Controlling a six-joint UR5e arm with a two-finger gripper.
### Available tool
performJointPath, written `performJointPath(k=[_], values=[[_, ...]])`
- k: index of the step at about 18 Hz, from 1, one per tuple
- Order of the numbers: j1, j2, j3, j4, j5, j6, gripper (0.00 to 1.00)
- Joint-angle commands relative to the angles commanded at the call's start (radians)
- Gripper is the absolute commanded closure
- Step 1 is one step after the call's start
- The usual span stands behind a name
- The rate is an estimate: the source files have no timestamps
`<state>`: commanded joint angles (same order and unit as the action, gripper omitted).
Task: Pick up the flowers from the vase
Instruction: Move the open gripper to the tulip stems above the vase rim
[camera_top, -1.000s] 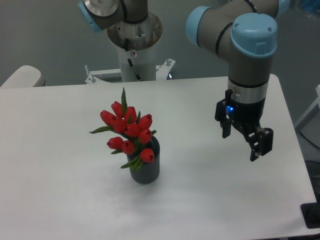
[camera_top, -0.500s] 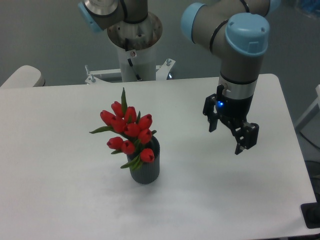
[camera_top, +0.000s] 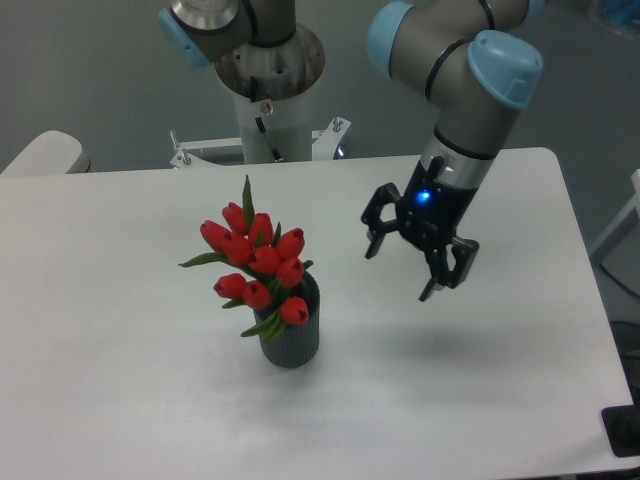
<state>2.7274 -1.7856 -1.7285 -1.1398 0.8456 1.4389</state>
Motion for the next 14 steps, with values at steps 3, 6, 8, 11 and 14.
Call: performJointPath(k=[3,6,8,11,14], values=[[-0.014,0.011,-0.040,0.003,-0.045,0.009,0.00],[-0.018,0.022,-0.080,0.003,-0.089,0.014,0.00],[-0.020,0.025,-0.112,0.005,-0.143,0.015,0.00],[-0.023,0.028,-0.137,0.012,-0.200,0.031,0.00],[-0.043,0.043,-0.160,0.025,-0.201,0.032,0.00]])
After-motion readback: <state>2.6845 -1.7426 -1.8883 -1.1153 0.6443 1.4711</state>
